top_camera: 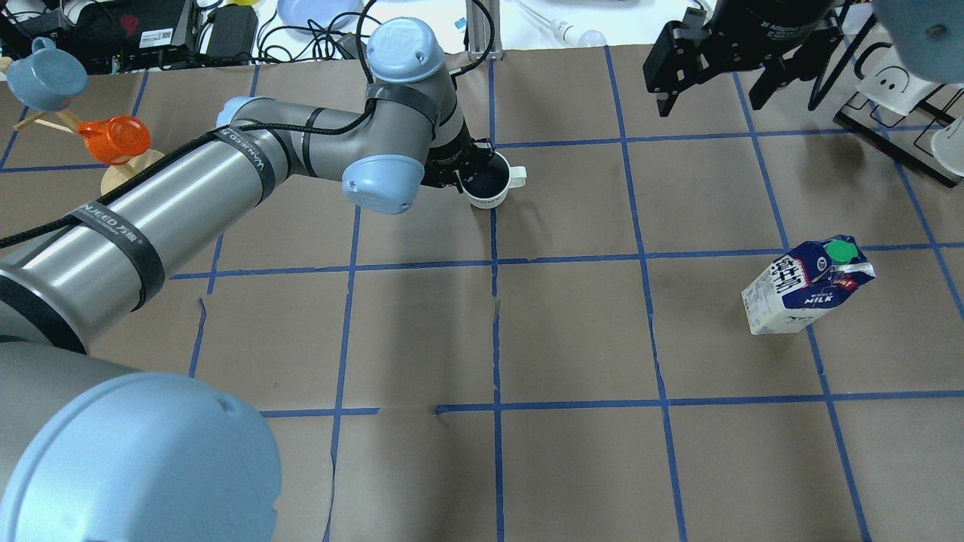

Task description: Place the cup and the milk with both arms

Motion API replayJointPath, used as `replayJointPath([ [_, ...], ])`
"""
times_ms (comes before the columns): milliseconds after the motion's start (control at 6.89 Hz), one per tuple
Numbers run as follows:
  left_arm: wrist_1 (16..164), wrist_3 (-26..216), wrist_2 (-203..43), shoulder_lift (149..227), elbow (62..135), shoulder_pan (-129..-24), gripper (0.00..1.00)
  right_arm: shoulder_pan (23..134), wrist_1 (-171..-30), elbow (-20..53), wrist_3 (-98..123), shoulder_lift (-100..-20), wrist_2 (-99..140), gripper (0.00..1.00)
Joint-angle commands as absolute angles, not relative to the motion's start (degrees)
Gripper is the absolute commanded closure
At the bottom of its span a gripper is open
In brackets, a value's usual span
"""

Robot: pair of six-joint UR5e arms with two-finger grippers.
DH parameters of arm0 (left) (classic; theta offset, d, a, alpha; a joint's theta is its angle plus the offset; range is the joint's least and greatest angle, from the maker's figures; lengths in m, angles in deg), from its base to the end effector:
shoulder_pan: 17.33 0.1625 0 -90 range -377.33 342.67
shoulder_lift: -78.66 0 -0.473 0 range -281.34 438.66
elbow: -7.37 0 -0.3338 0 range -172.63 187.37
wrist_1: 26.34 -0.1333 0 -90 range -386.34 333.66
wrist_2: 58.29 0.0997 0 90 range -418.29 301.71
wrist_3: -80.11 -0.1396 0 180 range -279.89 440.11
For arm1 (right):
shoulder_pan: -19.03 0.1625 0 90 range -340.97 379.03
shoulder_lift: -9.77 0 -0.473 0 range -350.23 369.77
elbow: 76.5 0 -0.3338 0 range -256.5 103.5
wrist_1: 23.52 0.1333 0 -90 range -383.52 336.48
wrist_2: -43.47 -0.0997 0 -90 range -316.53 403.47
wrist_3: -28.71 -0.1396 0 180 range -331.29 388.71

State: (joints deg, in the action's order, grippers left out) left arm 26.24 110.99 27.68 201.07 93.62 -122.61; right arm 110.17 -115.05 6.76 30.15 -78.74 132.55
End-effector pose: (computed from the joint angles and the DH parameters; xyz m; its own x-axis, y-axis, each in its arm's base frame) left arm -0.3136 -0.6049 0.2793 -0.9571 -0.2548 0.1378 -0.2689 0.9585 -0.0951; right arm 0.1447 -0.4574 0.5390 -0.9988 -0.0467 -0.0130 -0.0449 0.9919 -0.1184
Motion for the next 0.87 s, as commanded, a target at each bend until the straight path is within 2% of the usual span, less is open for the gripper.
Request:
replayJointPath([
  [0,26.13,110.17,28.01,201.35,93.67,-122.80,0.03,109.13,-115.62,9.97,31.00,-78.03,132.94,0.00],
  [290,26.22,109.13,28.89,198.48,93.50,-122.89,0.00,103.54,-114.67,10.77,36.32,-77.86,136.78,0.00],
  [726,31.72,98.59,31.45,191.19,93.77,-116.76,0.00,90.16,-115.36,18.75,51.37,-77.68,136.73,0.00],
])
